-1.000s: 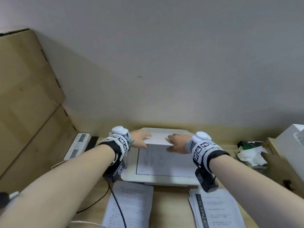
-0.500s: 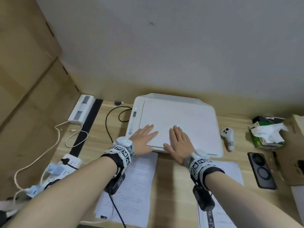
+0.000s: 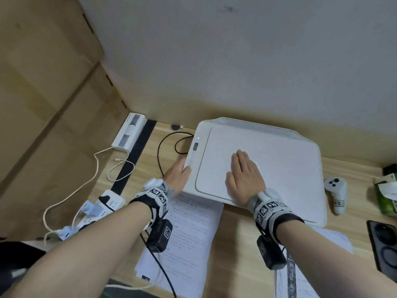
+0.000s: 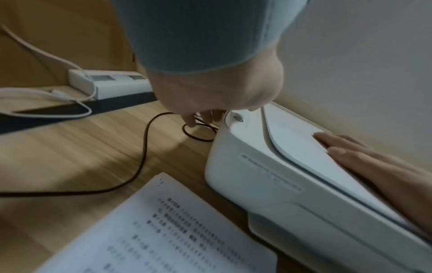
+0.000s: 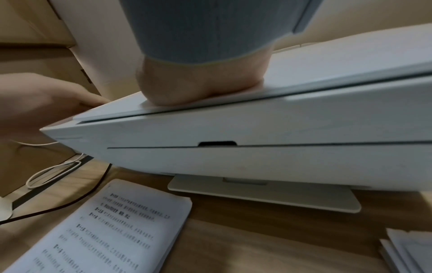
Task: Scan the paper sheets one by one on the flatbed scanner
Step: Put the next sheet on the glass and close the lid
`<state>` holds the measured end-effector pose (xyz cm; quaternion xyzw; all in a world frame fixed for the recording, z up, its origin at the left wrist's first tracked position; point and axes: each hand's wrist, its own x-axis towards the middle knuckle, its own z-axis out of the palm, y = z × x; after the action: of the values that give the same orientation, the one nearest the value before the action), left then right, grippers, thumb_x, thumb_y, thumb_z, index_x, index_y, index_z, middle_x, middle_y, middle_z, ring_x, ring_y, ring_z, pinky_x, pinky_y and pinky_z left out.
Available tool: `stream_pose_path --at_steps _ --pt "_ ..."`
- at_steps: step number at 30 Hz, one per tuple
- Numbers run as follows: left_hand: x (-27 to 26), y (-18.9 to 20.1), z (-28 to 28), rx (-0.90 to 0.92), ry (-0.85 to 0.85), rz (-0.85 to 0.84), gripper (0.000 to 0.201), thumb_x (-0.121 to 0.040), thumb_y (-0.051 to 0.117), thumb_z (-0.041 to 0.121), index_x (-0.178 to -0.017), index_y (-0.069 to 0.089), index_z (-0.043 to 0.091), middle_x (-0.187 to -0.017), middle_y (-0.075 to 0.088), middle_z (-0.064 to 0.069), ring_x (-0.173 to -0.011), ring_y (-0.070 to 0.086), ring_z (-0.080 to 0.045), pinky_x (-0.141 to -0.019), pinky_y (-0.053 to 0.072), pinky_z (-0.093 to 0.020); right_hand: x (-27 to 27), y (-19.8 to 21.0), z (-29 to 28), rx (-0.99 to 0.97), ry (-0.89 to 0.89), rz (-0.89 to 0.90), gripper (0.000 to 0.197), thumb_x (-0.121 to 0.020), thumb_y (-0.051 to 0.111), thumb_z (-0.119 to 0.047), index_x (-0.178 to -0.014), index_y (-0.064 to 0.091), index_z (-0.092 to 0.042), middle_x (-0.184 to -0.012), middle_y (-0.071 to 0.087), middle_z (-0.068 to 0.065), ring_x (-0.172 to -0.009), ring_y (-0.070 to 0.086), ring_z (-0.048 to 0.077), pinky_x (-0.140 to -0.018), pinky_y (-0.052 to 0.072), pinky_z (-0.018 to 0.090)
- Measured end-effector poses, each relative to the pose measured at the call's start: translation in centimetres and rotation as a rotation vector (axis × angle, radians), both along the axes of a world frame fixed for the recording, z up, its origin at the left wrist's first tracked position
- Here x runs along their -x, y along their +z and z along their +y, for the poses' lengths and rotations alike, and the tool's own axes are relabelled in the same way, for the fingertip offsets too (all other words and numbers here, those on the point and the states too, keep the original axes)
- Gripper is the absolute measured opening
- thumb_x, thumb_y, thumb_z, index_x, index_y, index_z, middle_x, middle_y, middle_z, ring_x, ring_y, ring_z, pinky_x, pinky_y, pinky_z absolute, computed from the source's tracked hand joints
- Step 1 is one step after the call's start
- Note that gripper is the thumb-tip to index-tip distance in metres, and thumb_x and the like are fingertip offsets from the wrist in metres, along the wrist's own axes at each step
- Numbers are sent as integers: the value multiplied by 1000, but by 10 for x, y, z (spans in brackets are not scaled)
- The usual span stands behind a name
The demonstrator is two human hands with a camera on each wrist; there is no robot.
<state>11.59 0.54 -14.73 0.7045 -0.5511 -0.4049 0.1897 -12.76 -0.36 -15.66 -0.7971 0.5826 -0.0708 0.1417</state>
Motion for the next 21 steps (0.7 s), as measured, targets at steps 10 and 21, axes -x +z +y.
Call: stream_pose_path --at_steps 10,21 --pt "26 -16 -38 -123 406 286 38 -98 40 34 -129 58 24 -125 63 -4 -113 57 -27 -101 42 -38 1 -4 -1 12 -18 -7 66 -99 28 -38 -157 17 -8 -166 11 11 -153 6 25 -123 8 38" --pt "24 -16 -34 -111 396 305 45 -102 36 45 -139 52 24 -137 58 -3 -124 52 -26 -98 39 -32 0 -2 0 8 -44 2 66 -98 30 -39 -157 17 -11 -166 11 8 -153 5 22 -123 6 37"
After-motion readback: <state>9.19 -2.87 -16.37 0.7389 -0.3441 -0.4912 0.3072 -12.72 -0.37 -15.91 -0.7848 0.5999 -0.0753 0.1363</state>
